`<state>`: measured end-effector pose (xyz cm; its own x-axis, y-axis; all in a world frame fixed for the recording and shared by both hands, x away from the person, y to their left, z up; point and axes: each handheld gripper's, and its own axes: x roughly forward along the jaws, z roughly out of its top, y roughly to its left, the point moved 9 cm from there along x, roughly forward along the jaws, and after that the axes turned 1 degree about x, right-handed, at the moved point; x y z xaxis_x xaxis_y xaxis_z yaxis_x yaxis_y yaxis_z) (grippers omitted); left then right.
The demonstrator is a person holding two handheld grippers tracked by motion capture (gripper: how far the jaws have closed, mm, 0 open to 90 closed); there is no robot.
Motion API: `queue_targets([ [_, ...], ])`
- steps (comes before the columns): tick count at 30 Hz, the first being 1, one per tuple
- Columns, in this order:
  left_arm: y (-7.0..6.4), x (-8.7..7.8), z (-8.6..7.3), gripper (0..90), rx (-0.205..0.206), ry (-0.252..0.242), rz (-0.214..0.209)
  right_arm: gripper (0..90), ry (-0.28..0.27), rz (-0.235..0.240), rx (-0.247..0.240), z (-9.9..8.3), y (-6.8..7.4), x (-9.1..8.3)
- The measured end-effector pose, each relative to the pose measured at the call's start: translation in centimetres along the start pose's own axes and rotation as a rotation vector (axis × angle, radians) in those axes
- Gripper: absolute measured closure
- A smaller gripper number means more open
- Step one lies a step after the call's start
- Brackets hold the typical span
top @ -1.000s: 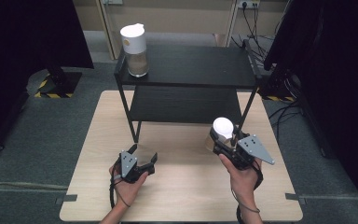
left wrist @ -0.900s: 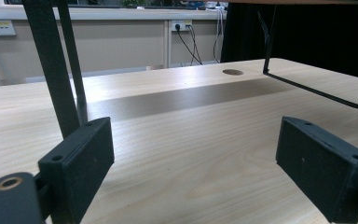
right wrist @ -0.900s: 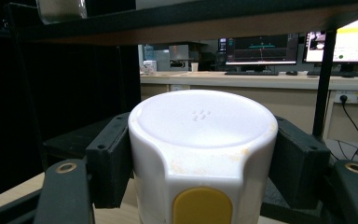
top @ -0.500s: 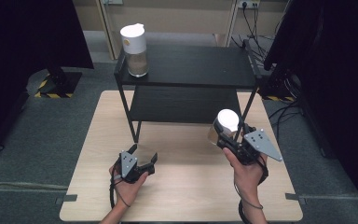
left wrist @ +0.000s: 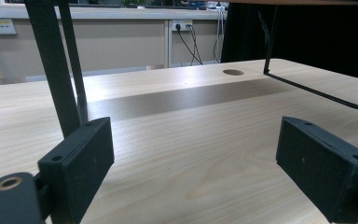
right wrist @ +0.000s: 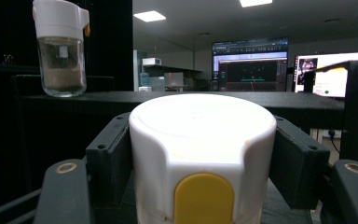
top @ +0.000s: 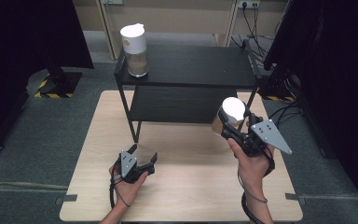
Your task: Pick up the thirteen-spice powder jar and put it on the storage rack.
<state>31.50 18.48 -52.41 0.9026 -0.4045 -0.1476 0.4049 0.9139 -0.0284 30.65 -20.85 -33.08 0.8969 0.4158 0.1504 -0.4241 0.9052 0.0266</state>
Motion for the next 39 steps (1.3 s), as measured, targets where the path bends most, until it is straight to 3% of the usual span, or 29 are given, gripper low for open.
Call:
queue_targets([
  [39, -0.1, 0.0, 0.0, 10.9, 0.011, 0.004, 0.004, 31.2, -0.099, -0.012, -0.007, 6.7, -0.1, 2.6],
])
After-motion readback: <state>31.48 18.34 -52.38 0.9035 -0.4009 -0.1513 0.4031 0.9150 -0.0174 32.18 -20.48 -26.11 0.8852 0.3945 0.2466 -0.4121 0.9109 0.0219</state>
